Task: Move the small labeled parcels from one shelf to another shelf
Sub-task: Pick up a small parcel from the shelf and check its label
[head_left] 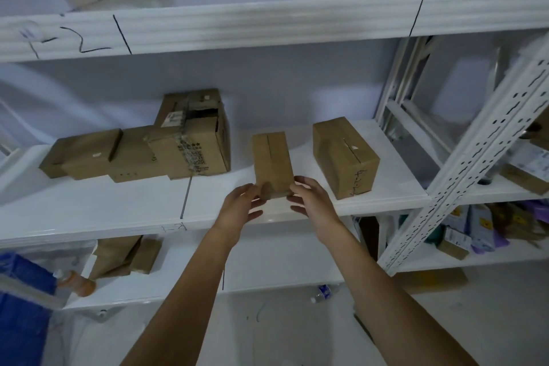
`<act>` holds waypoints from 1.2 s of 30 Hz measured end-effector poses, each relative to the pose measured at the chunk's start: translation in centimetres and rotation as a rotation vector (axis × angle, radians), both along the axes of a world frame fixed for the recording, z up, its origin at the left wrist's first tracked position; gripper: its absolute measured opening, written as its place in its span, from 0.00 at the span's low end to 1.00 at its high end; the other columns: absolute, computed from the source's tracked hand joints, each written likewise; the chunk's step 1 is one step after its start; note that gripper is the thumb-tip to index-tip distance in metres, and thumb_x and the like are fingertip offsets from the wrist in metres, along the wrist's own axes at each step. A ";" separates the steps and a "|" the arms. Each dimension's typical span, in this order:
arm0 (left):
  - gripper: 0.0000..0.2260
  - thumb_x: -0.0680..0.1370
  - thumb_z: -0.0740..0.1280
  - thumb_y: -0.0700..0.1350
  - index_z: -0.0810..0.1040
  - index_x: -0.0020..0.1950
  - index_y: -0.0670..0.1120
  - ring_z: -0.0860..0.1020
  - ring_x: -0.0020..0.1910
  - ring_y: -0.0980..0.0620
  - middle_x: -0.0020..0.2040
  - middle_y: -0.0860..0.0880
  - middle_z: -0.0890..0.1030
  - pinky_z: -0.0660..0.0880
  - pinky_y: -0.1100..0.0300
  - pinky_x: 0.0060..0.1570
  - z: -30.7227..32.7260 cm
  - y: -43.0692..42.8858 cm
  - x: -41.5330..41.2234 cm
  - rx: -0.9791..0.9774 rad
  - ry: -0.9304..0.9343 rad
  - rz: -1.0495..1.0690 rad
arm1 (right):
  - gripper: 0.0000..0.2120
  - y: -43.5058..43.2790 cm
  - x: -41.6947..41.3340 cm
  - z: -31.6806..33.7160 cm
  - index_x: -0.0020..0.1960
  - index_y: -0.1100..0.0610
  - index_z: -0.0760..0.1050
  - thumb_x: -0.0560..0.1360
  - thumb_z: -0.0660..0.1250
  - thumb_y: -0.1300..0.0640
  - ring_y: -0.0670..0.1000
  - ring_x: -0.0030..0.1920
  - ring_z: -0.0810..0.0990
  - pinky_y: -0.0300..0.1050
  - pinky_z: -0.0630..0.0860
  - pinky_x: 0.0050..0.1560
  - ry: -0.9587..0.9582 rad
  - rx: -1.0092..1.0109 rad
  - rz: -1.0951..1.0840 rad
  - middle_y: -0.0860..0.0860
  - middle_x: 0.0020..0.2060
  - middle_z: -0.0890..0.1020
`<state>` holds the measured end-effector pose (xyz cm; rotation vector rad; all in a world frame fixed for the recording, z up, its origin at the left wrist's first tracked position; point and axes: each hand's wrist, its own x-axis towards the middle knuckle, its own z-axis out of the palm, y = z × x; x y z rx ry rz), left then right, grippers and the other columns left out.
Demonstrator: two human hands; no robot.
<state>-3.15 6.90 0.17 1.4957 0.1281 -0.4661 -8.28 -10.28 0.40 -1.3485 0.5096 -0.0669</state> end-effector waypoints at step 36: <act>0.15 0.80 0.71 0.42 0.80 0.65 0.37 0.83 0.55 0.48 0.53 0.45 0.85 0.79 0.57 0.58 5.1 0.1 -1.6 -0.298 -0.086 0.113 | 0.23 1.1 -2.3 5.4 0.76 0.45 0.68 0.82 0.65 0.50 0.48 0.63 0.77 0.52 0.73 0.68 -0.146 -0.391 0.127 0.49 0.69 0.76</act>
